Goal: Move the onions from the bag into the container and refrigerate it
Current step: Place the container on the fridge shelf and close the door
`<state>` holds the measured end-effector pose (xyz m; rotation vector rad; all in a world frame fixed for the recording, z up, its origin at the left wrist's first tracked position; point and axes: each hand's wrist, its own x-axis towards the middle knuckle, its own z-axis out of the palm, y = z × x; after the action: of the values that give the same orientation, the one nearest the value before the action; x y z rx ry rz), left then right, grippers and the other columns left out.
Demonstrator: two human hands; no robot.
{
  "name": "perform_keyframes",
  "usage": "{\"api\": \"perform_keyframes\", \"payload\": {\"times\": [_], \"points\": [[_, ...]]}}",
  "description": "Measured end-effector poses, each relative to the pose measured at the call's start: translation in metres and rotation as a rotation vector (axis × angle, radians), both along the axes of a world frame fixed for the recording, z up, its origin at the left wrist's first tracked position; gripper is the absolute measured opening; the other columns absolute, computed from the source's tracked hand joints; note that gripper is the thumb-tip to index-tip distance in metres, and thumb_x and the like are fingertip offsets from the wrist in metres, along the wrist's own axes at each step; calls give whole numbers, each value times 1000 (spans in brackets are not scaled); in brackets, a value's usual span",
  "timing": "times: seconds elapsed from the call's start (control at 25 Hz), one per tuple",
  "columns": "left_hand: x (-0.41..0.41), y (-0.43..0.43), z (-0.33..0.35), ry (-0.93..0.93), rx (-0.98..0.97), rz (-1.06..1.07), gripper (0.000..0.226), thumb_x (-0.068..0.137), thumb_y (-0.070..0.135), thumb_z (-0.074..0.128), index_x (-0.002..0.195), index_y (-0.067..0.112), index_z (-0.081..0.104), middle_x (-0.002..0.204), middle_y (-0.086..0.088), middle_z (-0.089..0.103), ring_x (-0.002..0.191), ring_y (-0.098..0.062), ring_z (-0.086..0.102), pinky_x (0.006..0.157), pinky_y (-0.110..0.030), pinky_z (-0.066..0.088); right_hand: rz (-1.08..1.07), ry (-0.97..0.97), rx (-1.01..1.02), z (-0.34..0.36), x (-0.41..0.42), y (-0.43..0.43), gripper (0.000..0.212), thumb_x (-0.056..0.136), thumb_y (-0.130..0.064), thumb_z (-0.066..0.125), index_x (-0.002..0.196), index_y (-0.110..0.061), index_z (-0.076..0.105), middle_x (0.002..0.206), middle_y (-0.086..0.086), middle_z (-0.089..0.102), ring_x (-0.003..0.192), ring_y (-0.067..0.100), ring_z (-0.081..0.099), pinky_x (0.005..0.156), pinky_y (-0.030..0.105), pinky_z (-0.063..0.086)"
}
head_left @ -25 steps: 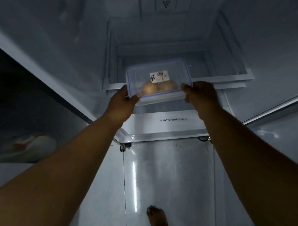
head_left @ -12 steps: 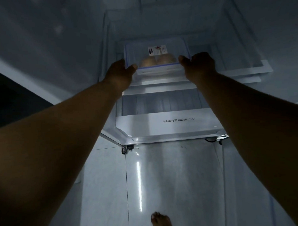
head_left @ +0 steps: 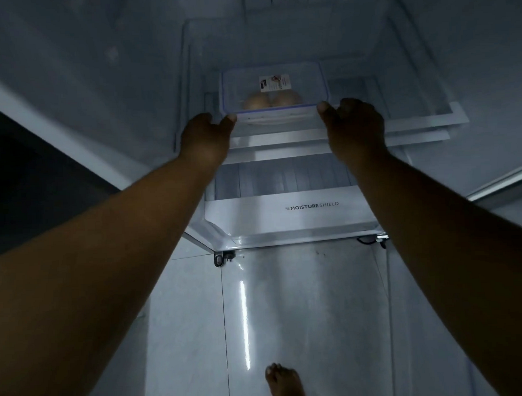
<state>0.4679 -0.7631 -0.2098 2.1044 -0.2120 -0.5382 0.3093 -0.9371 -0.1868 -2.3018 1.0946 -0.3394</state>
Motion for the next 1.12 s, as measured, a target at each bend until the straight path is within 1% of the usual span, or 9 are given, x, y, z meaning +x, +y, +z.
{"api": "perform_keyframes", "payload": {"times": [0.12, 0.2, 0.32, 0.4, 0.64, 0.76, 0.88, 1.0, 1.12], "points": [[-57, 50, 8, 25, -45, -52, 66, 90, 45, 58, 141, 6, 44, 137, -16, 57, 125, -32, 55, 108, -46, 43, -21, -48, 22, 11, -62, 46, 32, 98, -43, 45, 91, -15, 57, 83, 7, 56, 88, 23, 58, 72, 27, 33], [-100, 89, 22, 36, -30, -94, 57, 91, 43, 57, 138, 11, 49, 130, -12, 62, 119, -29, 59, 104, -43, 46, -101, -125, 130, 22, -111, 87, 20, 96, -35, 54, 95, -16, 60, 91, 0, 59, 89, 15, 56, 74, 20, 35], [-169, 148, 66, 50, 12, -145, 50, 91, 44, 58, 136, 22, 53, 114, 10, 63, 98, -5, 61, 77, -6, 44, -251, -214, 291, 60, -184, 152, 41, 92, -29, 62, 129, -12, 59, 119, -2, 65, 99, 4, 56, 73, -7, 32], [-212, 182, 105, 41, 38, -215, 48, 92, 41, 58, 135, 22, 54, 107, 14, 59, 93, -1, 56, 68, 1, 34, -279, -232, 335, 92, -229, 196, 44, 92, -25, 64, 134, -13, 56, 129, 2, 64, 104, 5, 59, 71, -12, 30], [-338, 256, 227, 97, -6, -458, 41, 91, 29, 63, 130, 16, 58, 102, 8, 62, 82, 10, 55, 66, 8, 35, -371, -237, 420, 195, -380, 326, 47, 90, -25, 66, 134, -13, 56, 131, 2, 63, 91, -14, 59, 74, -9, 36], [-394, 267, 262, 156, -19, -619, 34, 90, 30, 64, 124, 24, 60, 96, 19, 63, 82, 17, 58, 70, 5, 39, -465, -238, 371, 225, -462, 377, 43, 86, -24, 70, 127, -15, 61, 122, 0, 67, 91, -27, 56, 74, -6, 40], [-444, 254, 288, 251, -31, -793, 30, 89, 38, 64, 118, 35, 59, 98, 18, 65, 88, 16, 59, 74, -4, 46, -641, -257, 214, 249, -542, 411, 26, 85, -21, 72, 105, -36, 66, 102, -3, 74, 87, -11, 65, 73, 4, 48], [-487, 225, 318, 339, -61, -912, 35, 87, 45, 63, 119, 32, 60, 104, 9, 69, 97, -2, 65, 75, -14, 47, -979, -296, 64, 273, -607, 420, 6, 89, -31, 64, 84, -35, 63, 82, -5, 72, 77, 17, 69, 79, 40, 56], [-525, 193, 355, 454, -158, -965, 39, 86, 49, 62, 115, 23, 63, 104, 2, 73, 90, -9, 72, 77, -22, 55, -1198, -460, -71, 308, -648, 401, 19, 91, -43, 58, 105, -30, 60, 103, -2, 69, 96, 20, 66, 77, 27, 50]]}}
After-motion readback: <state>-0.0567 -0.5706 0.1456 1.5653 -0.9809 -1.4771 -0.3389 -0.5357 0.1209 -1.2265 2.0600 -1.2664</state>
